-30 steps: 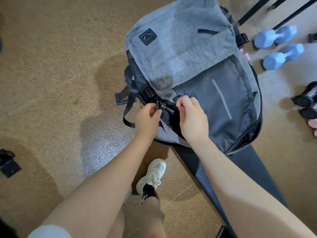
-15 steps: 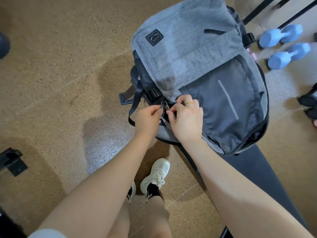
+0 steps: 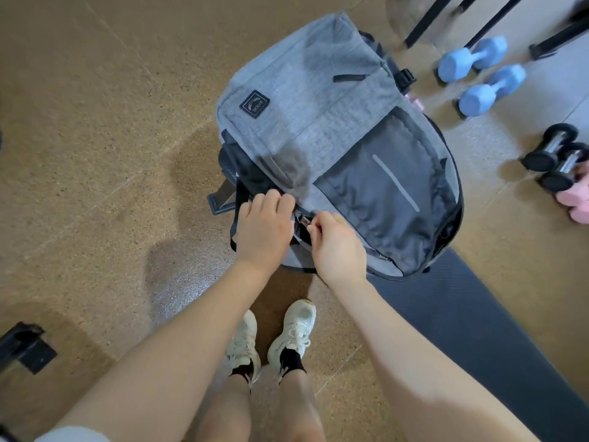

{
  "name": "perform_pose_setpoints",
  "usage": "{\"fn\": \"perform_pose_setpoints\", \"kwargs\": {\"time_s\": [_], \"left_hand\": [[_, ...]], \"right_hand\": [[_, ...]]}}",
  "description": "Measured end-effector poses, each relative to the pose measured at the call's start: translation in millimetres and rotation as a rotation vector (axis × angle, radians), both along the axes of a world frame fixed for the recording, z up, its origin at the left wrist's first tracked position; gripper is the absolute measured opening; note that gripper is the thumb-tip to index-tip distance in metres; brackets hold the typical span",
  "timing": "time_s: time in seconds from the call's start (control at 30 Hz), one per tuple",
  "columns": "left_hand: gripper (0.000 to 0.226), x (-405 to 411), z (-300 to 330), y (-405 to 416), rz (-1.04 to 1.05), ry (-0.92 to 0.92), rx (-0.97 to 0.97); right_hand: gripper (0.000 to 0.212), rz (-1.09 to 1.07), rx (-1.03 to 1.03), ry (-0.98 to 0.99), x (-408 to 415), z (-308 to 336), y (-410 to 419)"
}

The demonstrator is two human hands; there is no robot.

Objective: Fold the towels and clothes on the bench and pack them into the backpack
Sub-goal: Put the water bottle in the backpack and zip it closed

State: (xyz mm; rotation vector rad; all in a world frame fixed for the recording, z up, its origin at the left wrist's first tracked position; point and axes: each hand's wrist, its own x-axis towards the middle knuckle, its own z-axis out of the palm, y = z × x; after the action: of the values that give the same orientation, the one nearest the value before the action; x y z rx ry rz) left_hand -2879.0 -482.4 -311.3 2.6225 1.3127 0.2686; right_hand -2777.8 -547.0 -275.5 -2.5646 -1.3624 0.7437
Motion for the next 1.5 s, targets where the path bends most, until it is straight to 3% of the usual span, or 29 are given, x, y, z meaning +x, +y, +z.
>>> {"fn": "perform_pose_setpoints", "kwargs": {"time_s": [0.07, 0.2, 0.3, 0.5, 0.7, 0.8, 0.87, 0.93, 1.0, 1.03, 1.1, 1.17, 1.27, 1.4, 1.5], "left_hand": [[0.028, 1.1, -8.3, 18.3, -0.197, 0.017, 0.157], [0.023, 3.1, -15.9, 61.7, -0.615, 0.084, 0.11], [0.021, 3.8, -20.2, 71.5, -0.751, 0.125, 0.152], [0.02, 2.2, -38.1, 68.2, -0.783, 0.142, 0.172], [0.026, -9.7, -39.1, 64.9, -0.56, 0.161, 0.019], [0.028, 2.6, -33.3, 41.1, -0.535, 0.197, -0.016], [0.029, 23.7, -22.8, 24.2, -0.72, 0.138, -0.06], [0.025, 46.0, -8.6, 11.1, -0.874, 0.093, -0.182], [0.028, 65.8, 1.4, 4.1, -0.883, 0.23, -0.362], [0.028, 71.5, 3.4, 0.5, -0.89, 0.288, -0.388], [0.018, 72.5, 11.8, -5.1, -0.964, 0.192, -0.298], [0.011, 60.0, 6.8, -6.1, -0.935, 0.061, -0.173], [0.023, 31.5, 4.8, -6.3, -0.808, 0.026, -0.208], [0.009, 26.2, 18.9, -16.6, -0.685, 0.088, -0.299], [0.023, 52.3, 44.0, -38.0, -0.717, 0.061, -0.331]], "right_hand": [[0.022, -0.004, -0.026, 0.058, -1.2, -2.6, 1.0], [0.024, -0.093, -0.028, 0.135, -0.5, -6.8, 5.2], [0.026, -0.098, -0.092, 0.04, -4.3, -11.5, 17.2], [0.022, -0.302, -0.126, 0.077, -8.8, -23.0, 21.2], [0.021, -0.594, -0.141, 0.036, 23.0, -6.5, -57.9], [0.018, -0.569, -0.055, 0.081, 24.5, 6.8, -72.1], [0.019, -0.567, -0.011, 0.068, 20.0, 11.5, -67.4], [0.019, -0.593, 0.037, 0.054, 20.7, 15.5, -69.0], [0.019, -0.602, 0.054, 0.049, 23.0, 16.9, -79.1], [0.02, -0.595, 0.051, 0.053, 22.8, 17.4, -84.6], [0.021, -0.565, 0.035, 0.055, 21.7, 19.1, -92.1], [0.02, -0.609, 0.019, 0.016, 33.5, 19.7, -99.8], [0.02, -0.829, 0.008, 0.007, 69.1, 19.4, -121.3], [0.019, -0.744, 0.001, 0.082, 71.8, 25.9, -126.6], [0.019, -0.688, 0.053, 0.112, 71.9, 42.4, -124.2]]}}
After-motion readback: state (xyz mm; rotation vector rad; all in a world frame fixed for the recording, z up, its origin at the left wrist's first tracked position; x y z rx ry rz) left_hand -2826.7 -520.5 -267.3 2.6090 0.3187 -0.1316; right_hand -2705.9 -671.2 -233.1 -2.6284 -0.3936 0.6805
